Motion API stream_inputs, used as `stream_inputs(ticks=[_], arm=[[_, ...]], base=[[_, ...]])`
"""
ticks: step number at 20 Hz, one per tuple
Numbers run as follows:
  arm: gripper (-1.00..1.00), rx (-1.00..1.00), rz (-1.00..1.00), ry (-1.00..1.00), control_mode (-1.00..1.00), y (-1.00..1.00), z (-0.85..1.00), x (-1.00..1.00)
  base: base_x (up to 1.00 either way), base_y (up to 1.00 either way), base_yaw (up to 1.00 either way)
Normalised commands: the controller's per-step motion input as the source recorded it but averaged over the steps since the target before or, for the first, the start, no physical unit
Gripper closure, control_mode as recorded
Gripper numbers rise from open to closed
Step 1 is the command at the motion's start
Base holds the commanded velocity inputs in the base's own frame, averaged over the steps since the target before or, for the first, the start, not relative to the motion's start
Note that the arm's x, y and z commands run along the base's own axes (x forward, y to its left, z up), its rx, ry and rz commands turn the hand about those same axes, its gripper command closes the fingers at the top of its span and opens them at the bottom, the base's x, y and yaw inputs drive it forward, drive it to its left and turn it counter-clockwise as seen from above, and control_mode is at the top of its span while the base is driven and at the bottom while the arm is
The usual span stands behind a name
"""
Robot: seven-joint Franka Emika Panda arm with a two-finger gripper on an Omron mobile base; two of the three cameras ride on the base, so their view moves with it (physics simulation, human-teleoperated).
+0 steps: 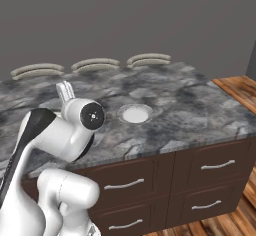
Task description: Move the bowls from the cabinet to the plates on the dining table.
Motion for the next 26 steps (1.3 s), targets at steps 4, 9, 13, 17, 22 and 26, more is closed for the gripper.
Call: stream_inputs(ticks=[4,9,13,17,22,26], arm=[[-1.00,-0.13,0.08,-0.15,-1.00,-0.13,0.29,-0.32],[-1.00,-0.13,0.08,-0.13,-1.00,-0.13,0.28,-0.35],[-1.00,-0.03,0.02,-0.03,1.00,-0.03,0.07,-0.09],[-1.00,0.00,0.00,0.00,1.00,0.00,0.00,0.00],[-1.00,0.00,0.00,0.00,1.00,0.00,0.00,0.00],[-1.00,0.00,0.00,0.00,1.00,0.00,0.00,0.00]], base=[[0.00,0.00,0.00],[0.00,0.00,0.00],[-0.25,-0.07,0.03],[0.00,0.00,-0.24],[0.00,0.00,-0.25],[0.00,0.00,-0.25]])
